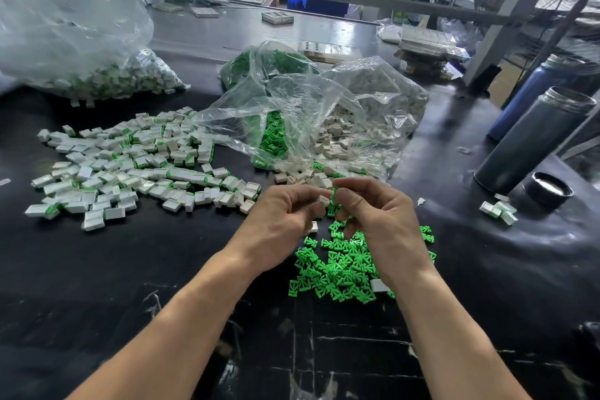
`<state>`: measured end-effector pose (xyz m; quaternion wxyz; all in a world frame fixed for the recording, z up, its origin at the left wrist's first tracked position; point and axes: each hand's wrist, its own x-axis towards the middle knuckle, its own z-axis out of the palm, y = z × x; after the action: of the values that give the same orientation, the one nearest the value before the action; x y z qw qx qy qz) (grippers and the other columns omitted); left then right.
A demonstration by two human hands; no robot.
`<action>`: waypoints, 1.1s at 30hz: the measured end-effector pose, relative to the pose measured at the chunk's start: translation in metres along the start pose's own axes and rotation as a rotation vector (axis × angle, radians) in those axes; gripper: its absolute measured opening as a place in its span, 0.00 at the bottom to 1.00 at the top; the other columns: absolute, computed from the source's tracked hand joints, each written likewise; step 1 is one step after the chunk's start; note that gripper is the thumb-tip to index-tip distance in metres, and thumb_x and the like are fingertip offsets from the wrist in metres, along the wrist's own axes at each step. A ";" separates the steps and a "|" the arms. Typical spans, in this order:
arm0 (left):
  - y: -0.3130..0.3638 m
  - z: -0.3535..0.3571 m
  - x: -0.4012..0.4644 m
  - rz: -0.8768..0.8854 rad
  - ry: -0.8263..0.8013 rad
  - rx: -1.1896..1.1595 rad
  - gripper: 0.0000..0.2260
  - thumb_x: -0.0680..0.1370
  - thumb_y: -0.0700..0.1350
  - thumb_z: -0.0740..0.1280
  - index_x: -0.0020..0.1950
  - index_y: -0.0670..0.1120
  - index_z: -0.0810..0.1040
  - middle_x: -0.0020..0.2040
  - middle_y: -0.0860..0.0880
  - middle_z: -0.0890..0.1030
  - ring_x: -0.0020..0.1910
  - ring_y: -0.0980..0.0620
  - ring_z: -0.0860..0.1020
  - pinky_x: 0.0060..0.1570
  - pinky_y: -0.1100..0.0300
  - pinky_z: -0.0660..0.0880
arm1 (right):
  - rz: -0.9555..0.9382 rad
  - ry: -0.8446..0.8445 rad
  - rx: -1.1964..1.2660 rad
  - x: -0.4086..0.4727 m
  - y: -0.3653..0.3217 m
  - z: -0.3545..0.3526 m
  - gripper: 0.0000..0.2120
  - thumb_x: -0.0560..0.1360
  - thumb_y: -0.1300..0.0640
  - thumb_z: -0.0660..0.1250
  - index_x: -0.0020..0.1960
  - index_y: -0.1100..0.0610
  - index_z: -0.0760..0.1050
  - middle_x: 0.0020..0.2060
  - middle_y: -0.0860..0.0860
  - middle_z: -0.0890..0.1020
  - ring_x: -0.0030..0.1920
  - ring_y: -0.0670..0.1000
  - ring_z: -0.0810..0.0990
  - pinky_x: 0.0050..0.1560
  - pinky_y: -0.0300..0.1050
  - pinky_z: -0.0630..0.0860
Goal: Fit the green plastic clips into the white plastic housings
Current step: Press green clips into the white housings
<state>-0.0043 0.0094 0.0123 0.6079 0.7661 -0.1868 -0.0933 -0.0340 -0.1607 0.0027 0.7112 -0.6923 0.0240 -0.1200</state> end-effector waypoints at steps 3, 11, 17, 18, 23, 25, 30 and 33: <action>0.001 0.001 -0.001 -0.003 -0.015 0.031 0.10 0.83 0.37 0.65 0.61 0.42 0.83 0.28 0.65 0.78 0.30 0.68 0.77 0.35 0.77 0.69 | -0.001 0.010 -0.023 -0.001 -0.001 0.001 0.05 0.78 0.64 0.72 0.51 0.57 0.85 0.34 0.53 0.84 0.33 0.53 0.77 0.30 0.45 0.75; -0.003 0.001 0.000 0.018 -0.017 0.054 0.09 0.83 0.39 0.66 0.59 0.43 0.85 0.28 0.64 0.78 0.30 0.67 0.75 0.35 0.76 0.68 | -0.014 0.000 -0.079 -0.003 -0.001 0.003 0.05 0.78 0.63 0.73 0.50 0.55 0.85 0.36 0.48 0.85 0.34 0.45 0.79 0.31 0.39 0.75; 0.001 0.002 -0.001 -0.050 -0.006 -0.044 0.08 0.83 0.40 0.67 0.57 0.47 0.86 0.38 0.42 0.82 0.36 0.52 0.73 0.41 0.57 0.70 | -0.004 0.003 -0.050 -0.004 -0.001 0.004 0.07 0.78 0.65 0.72 0.48 0.54 0.86 0.36 0.48 0.85 0.34 0.44 0.77 0.31 0.40 0.73; 0.002 0.002 -0.001 -0.066 -0.007 -0.074 0.09 0.83 0.40 0.67 0.58 0.47 0.85 0.43 0.36 0.83 0.37 0.49 0.74 0.43 0.53 0.71 | -0.002 0.002 -0.041 -0.004 -0.001 0.005 0.07 0.78 0.65 0.72 0.48 0.54 0.86 0.35 0.47 0.84 0.33 0.45 0.76 0.31 0.39 0.73; -0.001 0.003 0.000 -0.108 0.019 -0.129 0.09 0.83 0.39 0.66 0.58 0.47 0.85 0.44 0.38 0.84 0.39 0.52 0.78 0.46 0.50 0.76 | -0.012 -0.005 -0.020 -0.004 -0.002 0.004 0.06 0.78 0.65 0.72 0.51 0.57 0.85 0.33 0.50 0.83 0.30 0.47 0.79 0.33 0.39 0.76; -0.004 0.003 0.000 -0.101 0.019 -0.140 0.07 0.82 0.38 0.67 0.55 0.45 0.84 0.39 0.45 0.83 0.38 0.54 0.78 0.45 0.54 0.76 | -0.036 -0.012 -0.040 -0.005 -0.001 0.003 0.05 0.78 0.65 0.72 0.52 0.57 0.85 0.35 0.53 0.84 0.32 0.49 0.82 0.37 0.40 0.79; -0.003 0.005 0.000 -0.107 -0.006 -0.168 0.06 0.82 0.36 0.67 0.58 0.41 0.81 0.42 0.43 0.85 0.36 0.55 0.81 0.40 0.60 0.80 | -0.065 -0.023 -0.080 -0.006 0.001 0.003 0.03 0.79 0.62 0.72 0.52 0.57 0.84 0.37 0.53 0.86 0.34 0.48 0.82 0.36 0.39 0.79; -0.002 0.004 -0.001 -0.111 0.005 -0.172 0.06 0.82 0.36 0.68 0.57 0.41 0.81 0.42 0.42 0.85 0.36 0.53 0.82 0.39 0.57 0.80 | -0.059 0.001 -0.089 -0.006 0.001 0.003 0.02 0.79 0.60 0.72 0.50 0.58 0.83 0.34 0.49 0.84 0.32 0.47 0.81 0.33 0.38 0.77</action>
<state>-0.0065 0.0065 0.0097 0.6659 0.7203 -0.1338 -0.1408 -0.0388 -0.1564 0.0007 0.6756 -0.7238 0.0091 -0.1401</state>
